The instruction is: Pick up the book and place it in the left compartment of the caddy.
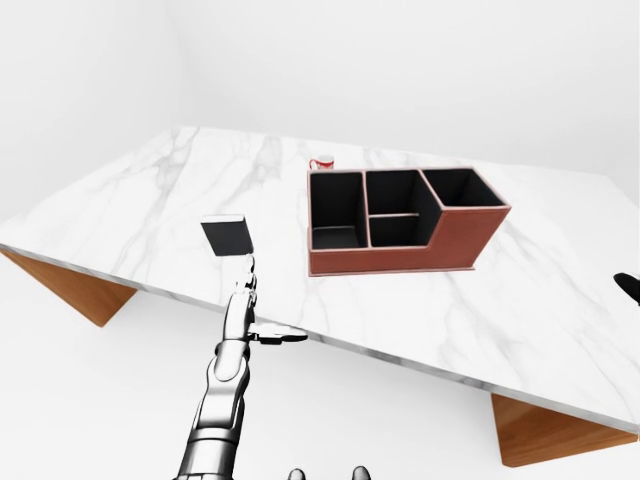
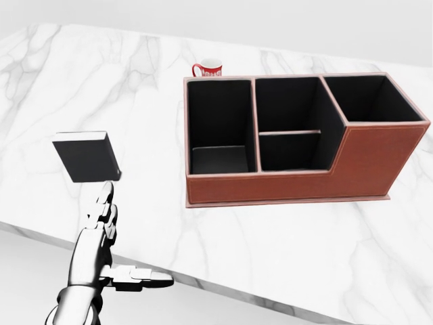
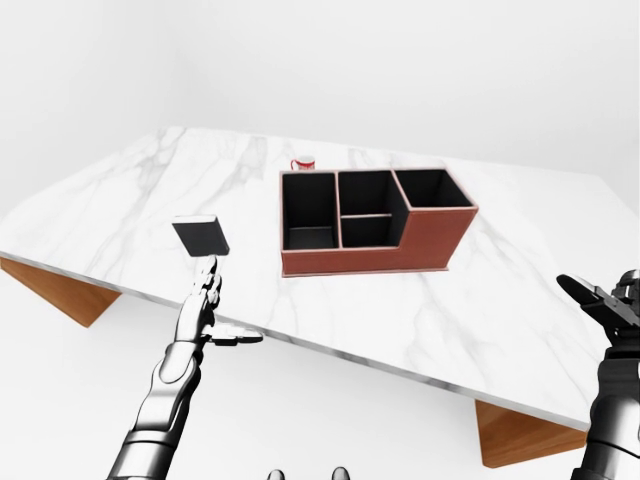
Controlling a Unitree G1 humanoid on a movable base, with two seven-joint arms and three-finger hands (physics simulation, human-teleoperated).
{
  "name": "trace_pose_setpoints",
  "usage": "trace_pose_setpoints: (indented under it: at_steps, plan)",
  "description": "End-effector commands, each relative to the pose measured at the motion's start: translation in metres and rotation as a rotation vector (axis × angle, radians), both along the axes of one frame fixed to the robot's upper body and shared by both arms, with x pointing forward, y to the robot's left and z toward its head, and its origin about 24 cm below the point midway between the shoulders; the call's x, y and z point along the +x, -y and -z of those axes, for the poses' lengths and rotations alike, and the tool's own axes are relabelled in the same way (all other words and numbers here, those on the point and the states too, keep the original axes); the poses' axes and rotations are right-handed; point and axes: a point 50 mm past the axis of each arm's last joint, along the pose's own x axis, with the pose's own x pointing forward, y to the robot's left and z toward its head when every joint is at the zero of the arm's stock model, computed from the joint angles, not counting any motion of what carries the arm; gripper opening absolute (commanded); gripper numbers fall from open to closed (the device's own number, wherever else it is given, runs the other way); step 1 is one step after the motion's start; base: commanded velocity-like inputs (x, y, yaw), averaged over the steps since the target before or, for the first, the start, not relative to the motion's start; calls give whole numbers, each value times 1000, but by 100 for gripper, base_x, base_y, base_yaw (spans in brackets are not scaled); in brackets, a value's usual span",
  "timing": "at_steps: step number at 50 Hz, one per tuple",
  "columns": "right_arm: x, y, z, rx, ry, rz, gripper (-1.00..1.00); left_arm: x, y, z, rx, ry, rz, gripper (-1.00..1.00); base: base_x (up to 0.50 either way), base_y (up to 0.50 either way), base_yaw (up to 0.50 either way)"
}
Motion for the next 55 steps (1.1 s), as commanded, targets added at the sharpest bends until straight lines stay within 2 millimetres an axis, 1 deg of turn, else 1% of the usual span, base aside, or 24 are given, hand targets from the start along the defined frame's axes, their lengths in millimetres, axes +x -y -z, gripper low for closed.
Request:
trace_pose_setpoints:
  at_steps: [1,4,5,7,9,14,16,25,35,40,44,55]
  plan:
    - [0,0,0,-1,1,0,100,1,-1,2,1,-5,0,100,21,7,0]
    - [0,0,0,0,-2,0,100,2,-1,4,1,-16,-1,100,21,7,0]
    - [1,0,2,2,-8,-2,100,0,0,0,1,5,2,100,21,7,0]
    - [1,0,1,-1,-9,1,100,0,0,-1,1,6,2,100,20,8,0]
    - [1,0,2,1,-11,-2,100,1,-1,4,1,-15,0,100,20,9,0]
    - [1,0,2,0,-12,-1,100,1,-1,2,2,-8,0,100,20,9,0]
    - [2,0,2,0,-13,-1,100,0,1,-3,3,5,3,100,20,9,0]
    - [2,0,2,3,-13,-1,100,1,1,-2,3,5,3,100,18,15,0]
    - [2,1,3,7,-17,3,100,3,-2,7,4,-32,-1,100,19,13,0]
    - [2,2,4,15,-19,7,100,1,0,3,3,-10,1,100,20,7,0]
    - [2,2,4,16,-18,6,100,1,-1,4,5,-18,0,100,21,7,0]
    - [2,1,3,14,-14,3,100,0,0,0,2,4,-1,100,21,7,0]
